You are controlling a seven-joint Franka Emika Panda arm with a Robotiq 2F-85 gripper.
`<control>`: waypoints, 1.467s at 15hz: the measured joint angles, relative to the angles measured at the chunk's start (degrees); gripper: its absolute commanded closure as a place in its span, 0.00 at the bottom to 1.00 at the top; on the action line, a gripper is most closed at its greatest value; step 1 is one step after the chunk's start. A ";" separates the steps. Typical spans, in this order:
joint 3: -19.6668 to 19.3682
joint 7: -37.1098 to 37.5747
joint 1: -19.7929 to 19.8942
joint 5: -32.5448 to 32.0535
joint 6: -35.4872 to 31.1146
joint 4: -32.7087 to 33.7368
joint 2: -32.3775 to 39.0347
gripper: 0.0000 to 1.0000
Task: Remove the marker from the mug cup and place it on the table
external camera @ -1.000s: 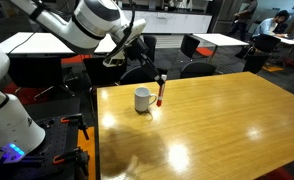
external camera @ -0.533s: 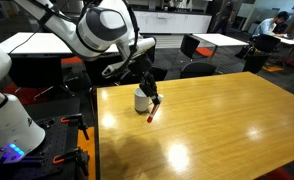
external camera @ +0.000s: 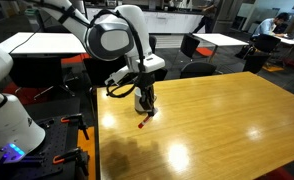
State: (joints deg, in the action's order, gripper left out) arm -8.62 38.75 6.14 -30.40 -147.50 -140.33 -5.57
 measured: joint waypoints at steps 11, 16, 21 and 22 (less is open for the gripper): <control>-0.01 -19.64 0.59 23.09 0.36 7.47 11.22 0.55; 0.01 -21.73 0.62 26.14 0.64 10.13 14.80 0.25; 0.46 -21.74 -0.38 25.79 0.70 10.29 13.69 0.00; 0.61 -21.74 -0.74 25.61 0.70 10.16 13.07 0.00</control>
State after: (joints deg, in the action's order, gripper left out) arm -8.01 17.01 5.39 -4.79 -146.80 -130.17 7.50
